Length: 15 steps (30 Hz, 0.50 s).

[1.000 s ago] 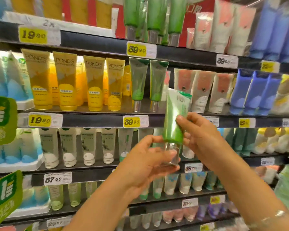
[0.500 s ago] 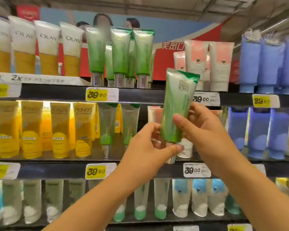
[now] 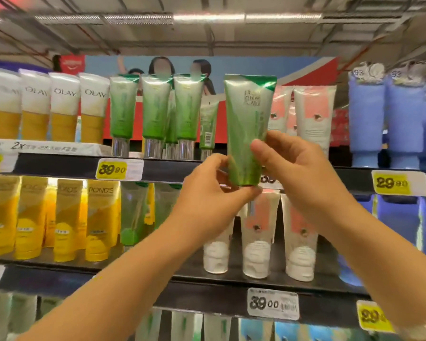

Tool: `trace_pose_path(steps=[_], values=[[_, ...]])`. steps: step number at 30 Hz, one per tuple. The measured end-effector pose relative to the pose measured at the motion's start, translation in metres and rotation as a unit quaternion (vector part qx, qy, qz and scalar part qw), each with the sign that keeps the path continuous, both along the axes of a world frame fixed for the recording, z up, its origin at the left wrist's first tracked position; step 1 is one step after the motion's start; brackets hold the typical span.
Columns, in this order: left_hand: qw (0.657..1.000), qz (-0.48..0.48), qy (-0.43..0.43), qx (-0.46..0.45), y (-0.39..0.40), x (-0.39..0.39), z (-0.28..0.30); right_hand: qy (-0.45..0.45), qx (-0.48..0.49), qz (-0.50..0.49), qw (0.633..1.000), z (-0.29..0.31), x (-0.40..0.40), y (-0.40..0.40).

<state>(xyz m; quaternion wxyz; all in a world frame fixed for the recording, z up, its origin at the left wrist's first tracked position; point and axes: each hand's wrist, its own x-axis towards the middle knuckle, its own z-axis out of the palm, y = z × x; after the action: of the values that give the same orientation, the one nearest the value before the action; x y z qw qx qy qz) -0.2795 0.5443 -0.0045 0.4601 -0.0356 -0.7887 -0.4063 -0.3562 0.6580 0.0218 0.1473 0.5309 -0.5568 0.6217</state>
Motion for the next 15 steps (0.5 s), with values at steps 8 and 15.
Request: trace_pose_path(steps=[8, 15], values=[[0.997, 0.061, 0.018, -0.038, -0.030, -0.017, 0.057, 0.007, -0.012, -0.193, 0.981, 0.017, -0.049, 0.004], [0.994, 0.077, -0.028, -0.066, -0.049, -0.043, 0.078, 0.033, 0.061, -0.284, 0.956, 0.026, -0.074, -0.012]])
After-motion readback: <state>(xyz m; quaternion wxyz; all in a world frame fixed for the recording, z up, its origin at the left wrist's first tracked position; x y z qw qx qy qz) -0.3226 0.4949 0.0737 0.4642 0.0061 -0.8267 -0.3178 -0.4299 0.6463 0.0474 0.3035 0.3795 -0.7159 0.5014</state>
